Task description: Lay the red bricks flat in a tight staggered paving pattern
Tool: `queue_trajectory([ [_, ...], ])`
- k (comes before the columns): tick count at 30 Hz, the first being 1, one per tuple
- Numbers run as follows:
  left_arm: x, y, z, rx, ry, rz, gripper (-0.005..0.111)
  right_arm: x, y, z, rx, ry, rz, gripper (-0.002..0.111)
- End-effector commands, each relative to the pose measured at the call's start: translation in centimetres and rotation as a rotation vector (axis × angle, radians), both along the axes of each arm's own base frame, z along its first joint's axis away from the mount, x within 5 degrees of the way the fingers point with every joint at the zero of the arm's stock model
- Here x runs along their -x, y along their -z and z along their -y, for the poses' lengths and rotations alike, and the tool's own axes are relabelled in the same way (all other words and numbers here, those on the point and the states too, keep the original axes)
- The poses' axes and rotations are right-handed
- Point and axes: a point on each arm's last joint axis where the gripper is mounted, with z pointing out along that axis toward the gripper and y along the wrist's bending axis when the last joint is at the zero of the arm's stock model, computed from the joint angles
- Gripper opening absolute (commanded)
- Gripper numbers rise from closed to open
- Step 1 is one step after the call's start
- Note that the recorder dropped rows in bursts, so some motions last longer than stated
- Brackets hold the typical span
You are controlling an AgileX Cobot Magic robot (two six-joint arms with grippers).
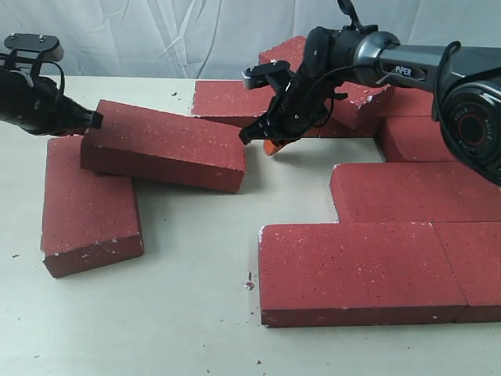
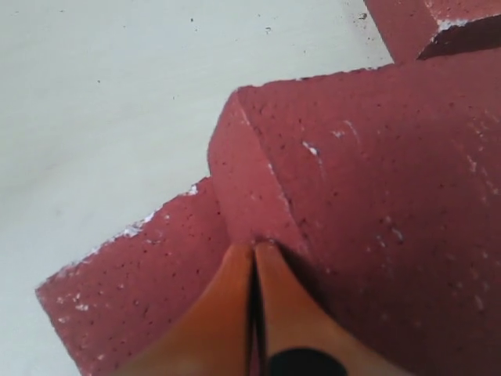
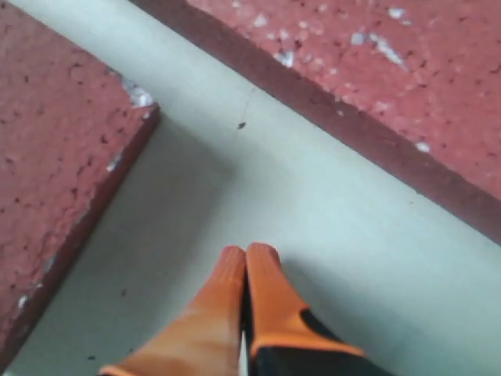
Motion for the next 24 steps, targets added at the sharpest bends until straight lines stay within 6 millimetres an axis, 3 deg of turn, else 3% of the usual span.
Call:
queue_trajectory([
  [1, -0.1, 0.0, 0.1, 0.013, 0.006, -0.001, 0.000, 0.0, 0.2, -0.7, -0.034, -0.021, 0.006, -0.001],
  [11, -0.1, 0.0, 0.4, 0.040, 0.013, 0.000, 0.000, 0.4, -0.1, -1.7, -0.035, -0.045, 0.009, -0.001],
  [19, 0.0, -0.2, 0.9, 0.080, 0.072, 0.011, 0.000, 0.3, -3.9, -2.4, -0.062, -0.109, -0.055, -0.001],
  [21, 0.2, -0.2, 2.0, 0.088, 0.122, 0.010, 0.000, 0.4, -4.9, -2.2, -0.049, -0.130, -0.069, -0.001],
  [24, 0.5, -0.4, 5.4, 0.083, 0.244, 0.051, 0.000, 0.4, -7.4, -1.2, 0.048, -0.150, -0.007, -0.001],
])
